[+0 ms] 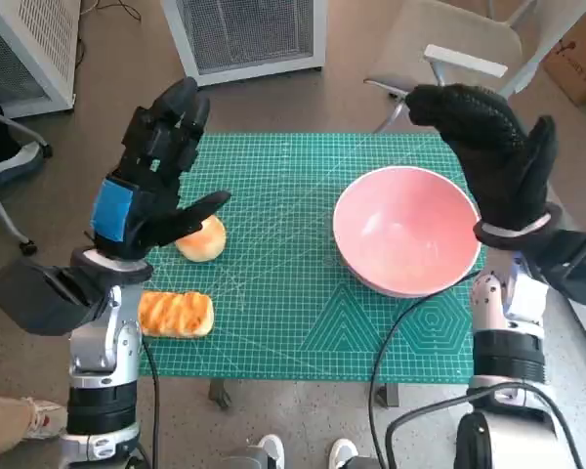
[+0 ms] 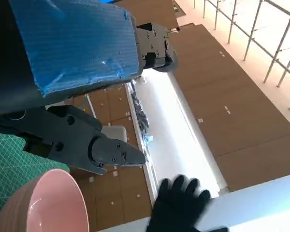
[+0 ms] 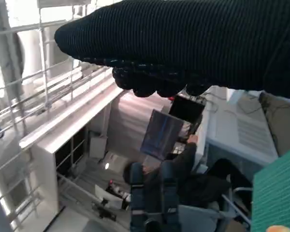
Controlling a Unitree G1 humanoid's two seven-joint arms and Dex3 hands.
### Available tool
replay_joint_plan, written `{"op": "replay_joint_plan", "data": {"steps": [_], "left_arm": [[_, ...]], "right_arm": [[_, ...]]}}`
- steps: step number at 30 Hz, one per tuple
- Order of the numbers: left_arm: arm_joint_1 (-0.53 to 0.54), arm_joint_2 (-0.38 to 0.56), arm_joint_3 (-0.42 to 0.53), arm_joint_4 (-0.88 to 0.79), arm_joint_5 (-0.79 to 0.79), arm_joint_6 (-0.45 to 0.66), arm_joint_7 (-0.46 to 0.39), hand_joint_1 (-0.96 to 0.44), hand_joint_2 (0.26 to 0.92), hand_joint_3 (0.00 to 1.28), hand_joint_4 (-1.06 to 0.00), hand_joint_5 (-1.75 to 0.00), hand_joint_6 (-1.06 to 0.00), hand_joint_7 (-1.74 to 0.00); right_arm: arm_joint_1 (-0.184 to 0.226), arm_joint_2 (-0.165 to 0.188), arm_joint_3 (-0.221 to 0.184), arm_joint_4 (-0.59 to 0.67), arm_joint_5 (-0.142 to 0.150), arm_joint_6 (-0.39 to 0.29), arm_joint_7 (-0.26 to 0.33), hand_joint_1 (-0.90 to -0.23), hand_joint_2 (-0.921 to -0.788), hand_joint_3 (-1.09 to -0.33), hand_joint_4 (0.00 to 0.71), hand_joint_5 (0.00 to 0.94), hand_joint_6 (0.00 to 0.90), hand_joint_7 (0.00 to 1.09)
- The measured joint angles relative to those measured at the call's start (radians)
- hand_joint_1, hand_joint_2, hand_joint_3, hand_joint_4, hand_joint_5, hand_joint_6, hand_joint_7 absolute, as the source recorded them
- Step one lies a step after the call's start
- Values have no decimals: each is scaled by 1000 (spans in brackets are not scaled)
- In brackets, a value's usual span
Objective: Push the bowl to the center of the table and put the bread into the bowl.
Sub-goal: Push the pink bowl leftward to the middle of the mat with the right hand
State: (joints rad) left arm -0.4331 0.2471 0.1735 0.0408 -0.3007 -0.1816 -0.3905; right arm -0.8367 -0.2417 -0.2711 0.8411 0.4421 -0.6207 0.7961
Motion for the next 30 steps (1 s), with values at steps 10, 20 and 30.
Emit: {"op": "replay_joint_plan", "data": {"steps": [10,20,30], "left_arm": [[-1,0,0,13,1,-9,0,-280,909,190,-108,-6,1,-499],[0,-1,-2,17,2,-17,1,-283,909,190,-108,-6,1,-500],[0,-1,-2,17,2,-18,1,-283,909,190,-109,-6,1,-500]], "right_arm": [[-53,-27,-25,152,-33,-38,-32,-627,-921,-702,190,0,117,325],[-90,-55,-45,268,-76,-34,-108,-618,-921,-717,190,0,120,314],[-93,-55,-52,277,-92,-37,-110,-618,-921,-717,190,0,124,305]]}}
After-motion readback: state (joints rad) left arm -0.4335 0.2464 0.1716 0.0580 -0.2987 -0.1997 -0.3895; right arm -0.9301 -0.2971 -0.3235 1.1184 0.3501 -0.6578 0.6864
